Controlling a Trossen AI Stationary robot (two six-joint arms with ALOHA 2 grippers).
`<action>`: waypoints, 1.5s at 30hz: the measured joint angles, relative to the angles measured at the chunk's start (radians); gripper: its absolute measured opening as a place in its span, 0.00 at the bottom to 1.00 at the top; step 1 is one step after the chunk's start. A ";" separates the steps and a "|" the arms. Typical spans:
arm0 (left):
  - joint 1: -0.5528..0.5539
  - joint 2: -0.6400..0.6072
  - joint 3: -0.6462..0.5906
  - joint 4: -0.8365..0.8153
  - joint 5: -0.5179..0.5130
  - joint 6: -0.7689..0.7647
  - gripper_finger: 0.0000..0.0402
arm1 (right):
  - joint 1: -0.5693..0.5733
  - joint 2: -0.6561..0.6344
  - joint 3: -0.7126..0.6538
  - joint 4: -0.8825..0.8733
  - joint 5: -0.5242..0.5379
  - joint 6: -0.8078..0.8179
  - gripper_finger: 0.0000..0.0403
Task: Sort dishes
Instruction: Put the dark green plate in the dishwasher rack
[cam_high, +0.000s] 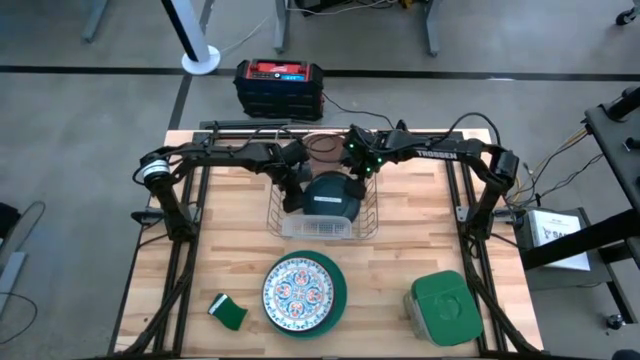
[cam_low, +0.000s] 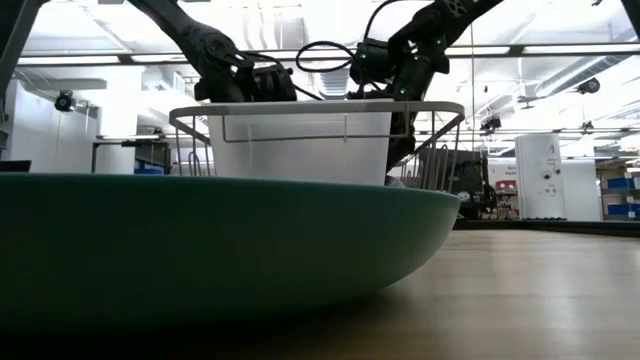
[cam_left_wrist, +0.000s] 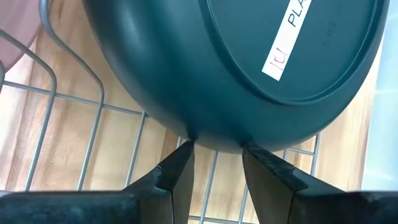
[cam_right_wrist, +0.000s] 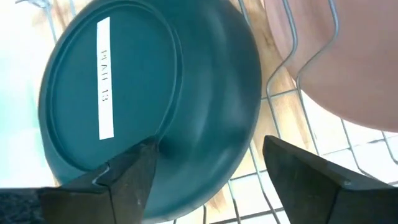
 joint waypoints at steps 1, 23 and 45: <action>0.000 0.000 0.000 0.001 -0.001 0.000 0.31 | -0.001 -0.001 -0.003 0.000 0.008 -0.001 0.72; -0.001 0.002 -0.003 0.035 -0.085 -0.032 0.29 | -0.009 0.026 -0.017 0.014 -0.039 -0.020 0.68; 0.003 -0.033 0.003 0.100 -0.118 -0.017 0.29 | -0.003 -0.042 -0.004 0.042 -0.099 -0.118 0.42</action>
